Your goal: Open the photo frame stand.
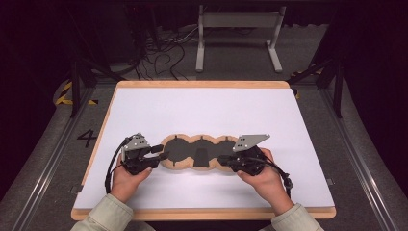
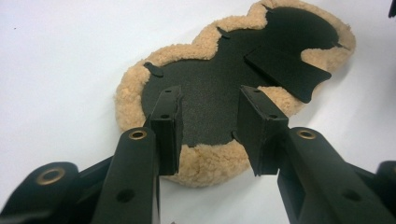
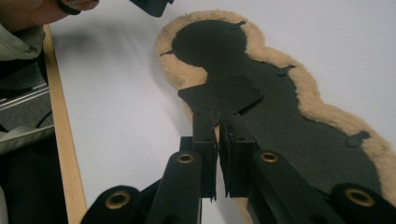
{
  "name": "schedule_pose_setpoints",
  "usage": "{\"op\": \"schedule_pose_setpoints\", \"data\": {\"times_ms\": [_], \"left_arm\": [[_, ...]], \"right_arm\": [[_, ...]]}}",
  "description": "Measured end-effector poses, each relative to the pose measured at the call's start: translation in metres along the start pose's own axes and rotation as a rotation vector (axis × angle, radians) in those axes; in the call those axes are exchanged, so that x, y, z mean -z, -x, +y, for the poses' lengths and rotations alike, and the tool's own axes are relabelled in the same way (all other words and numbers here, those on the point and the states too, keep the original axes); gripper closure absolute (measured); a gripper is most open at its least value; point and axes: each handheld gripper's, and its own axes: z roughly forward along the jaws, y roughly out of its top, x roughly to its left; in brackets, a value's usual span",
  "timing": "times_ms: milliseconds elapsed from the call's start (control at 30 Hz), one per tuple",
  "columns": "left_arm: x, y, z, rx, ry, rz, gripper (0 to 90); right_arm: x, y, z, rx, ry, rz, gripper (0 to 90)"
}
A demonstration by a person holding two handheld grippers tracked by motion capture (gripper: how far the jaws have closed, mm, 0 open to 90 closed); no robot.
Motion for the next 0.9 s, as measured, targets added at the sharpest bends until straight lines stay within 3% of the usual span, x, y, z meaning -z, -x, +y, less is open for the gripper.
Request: {"op": "schedule_pose_setpoints", "data": {"times_ms": [567,900], "left_arm": [[0.002,-0.004,-0.003,0.010,-0.011,0.015,61.2],[0.003,-0.005,-0.005,0.017,-0.004,0.025,61.3]], "right_arm": [[-0.035,-0.009,-0.006,0.024,-0.152,0.089,88.6],[-0.052,-0.007,-0.014,-0.004,-0.203,0.064,90.0]]}}
